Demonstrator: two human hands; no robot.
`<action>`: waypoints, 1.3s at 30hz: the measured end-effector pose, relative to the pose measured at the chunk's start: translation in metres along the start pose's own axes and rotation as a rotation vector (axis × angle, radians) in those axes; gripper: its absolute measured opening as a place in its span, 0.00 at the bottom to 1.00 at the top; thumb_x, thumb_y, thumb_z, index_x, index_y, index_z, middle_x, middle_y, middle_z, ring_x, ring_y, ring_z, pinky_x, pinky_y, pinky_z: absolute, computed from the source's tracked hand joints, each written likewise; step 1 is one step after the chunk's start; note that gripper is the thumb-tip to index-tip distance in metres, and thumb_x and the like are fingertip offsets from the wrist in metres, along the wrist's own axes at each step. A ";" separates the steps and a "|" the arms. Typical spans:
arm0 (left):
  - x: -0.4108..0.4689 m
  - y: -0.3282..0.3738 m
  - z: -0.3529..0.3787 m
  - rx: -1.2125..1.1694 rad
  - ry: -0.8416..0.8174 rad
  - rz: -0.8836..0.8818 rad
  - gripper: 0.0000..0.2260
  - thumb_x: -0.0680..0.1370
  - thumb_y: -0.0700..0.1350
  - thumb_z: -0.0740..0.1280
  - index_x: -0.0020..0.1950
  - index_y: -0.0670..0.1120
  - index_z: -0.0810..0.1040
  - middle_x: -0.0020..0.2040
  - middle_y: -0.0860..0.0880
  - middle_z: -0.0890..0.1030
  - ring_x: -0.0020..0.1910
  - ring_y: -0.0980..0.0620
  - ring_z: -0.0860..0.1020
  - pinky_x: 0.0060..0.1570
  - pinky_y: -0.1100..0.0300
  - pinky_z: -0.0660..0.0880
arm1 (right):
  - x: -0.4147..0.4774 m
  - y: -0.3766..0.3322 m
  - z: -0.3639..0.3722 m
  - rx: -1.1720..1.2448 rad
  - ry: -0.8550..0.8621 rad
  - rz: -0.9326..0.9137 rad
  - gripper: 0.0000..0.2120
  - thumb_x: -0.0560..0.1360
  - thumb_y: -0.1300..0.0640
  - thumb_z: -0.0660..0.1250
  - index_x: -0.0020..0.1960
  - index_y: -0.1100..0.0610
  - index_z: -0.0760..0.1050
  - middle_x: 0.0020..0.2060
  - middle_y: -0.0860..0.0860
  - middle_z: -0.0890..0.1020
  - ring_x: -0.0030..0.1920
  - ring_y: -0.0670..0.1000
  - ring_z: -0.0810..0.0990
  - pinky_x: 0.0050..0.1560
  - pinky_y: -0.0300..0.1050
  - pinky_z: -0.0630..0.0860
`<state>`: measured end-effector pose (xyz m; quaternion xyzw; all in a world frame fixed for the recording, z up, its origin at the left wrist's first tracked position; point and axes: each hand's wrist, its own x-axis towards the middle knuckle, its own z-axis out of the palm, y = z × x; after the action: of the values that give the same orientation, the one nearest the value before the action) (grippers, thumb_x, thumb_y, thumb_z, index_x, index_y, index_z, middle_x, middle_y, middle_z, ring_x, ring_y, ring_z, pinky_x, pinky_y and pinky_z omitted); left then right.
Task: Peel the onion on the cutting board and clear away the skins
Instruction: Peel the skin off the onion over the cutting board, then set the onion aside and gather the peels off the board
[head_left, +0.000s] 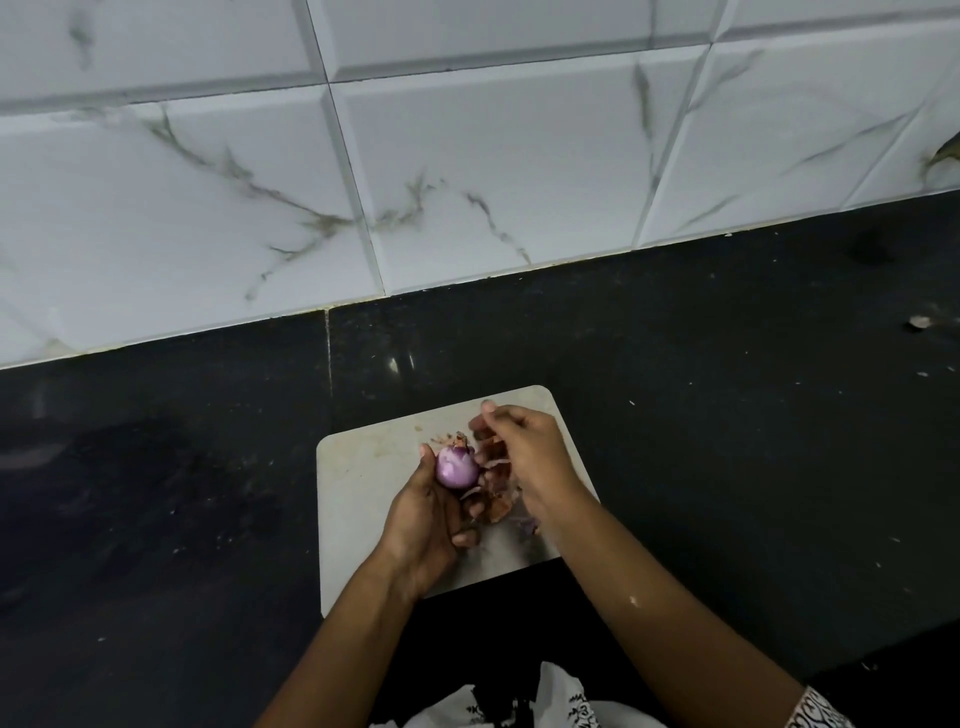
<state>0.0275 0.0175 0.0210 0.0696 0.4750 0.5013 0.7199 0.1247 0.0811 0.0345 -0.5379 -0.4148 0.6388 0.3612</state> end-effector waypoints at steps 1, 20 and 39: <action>-0.001 0.001 0.000 -0.016 -0.001 -0.007 0.25 0.80 0.61 0.45 0.54 0.45 0.75 0.33 0.48 0.82 0.22 0.54 0.76 0.18 0.70 0.60 | 0.002 -0.001 -0.004 0.035 0.032 0.005 0.13 0.77 0.52 0.65 0.36 0.56 0.80 0.32 0.52 0.82 0.29 0.49 0.78 0.31 0.42 0.74; -0.002 -0.011 0.002 -0.195 0.112 0.073 0.16 0.81 0.49 0.58 0.56 0.38 0.77 0.44 0.41 0.84 0.34 0.50 0.84 0.26 0.63 0.78 | -0.026 0.019 -0.041 -0.574 -0.316 -0.346 0.29 0.67 0.56 0.76 0.66 0.51 0.71 0.58 0.42 0.74 0.57 0.40 0.74 0.53 0.24 0.68; -0.002 -0.026 -0.064 1.187 0.580 0.869 0.08 0.79 0.46 0.64 0.54 0.49 0.80 0.55 0.50 0.80 0.57 0.51 0.73 0.51 0.58 0.69 | 0.025 0.022 -0.117 -0.794 0.316 -0.213 0.22 0.67 0.57 0.75 0.59 0.52 0.73 0.55 0.49 0.75 0.55 0.49 0.75 0.56 0.44 0.73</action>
<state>-0.0039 -0.0208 -0.0273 0.4880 0.7620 0.3986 0.1495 0.2358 0.1113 -0.0046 -0.6804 -0.6210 0.2990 0.2491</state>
